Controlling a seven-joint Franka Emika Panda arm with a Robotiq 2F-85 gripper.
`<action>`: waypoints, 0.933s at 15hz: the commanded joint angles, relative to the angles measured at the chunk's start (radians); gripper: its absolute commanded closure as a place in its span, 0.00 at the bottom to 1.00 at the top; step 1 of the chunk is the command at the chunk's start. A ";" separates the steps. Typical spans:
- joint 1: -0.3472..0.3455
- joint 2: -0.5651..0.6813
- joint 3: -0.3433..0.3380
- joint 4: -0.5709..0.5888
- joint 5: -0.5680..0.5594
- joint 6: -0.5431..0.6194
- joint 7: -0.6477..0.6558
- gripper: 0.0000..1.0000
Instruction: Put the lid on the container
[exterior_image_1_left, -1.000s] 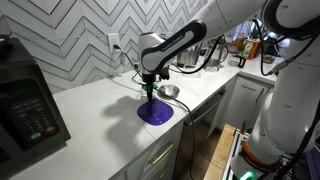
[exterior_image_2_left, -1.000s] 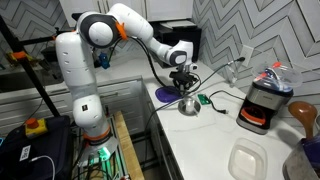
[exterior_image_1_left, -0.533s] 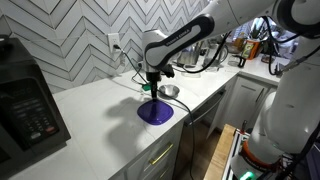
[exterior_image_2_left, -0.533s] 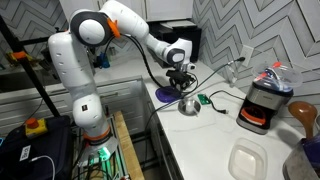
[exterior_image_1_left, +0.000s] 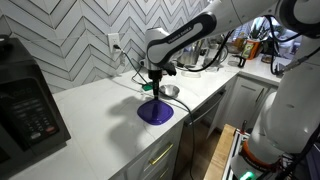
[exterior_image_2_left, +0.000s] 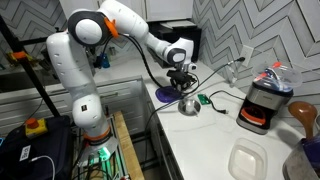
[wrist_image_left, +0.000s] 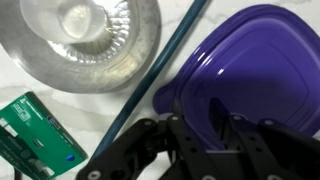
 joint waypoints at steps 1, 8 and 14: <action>-0.006 0.014 -0.003 -0.010 0.003 0.007 -0.014 0.70; -0.011 0.053 0.000 0.017 0.007 0.020 -0.007 0.71; -0.013 0.060 0.000 0.025 -0.001 0.037 0.005 0.72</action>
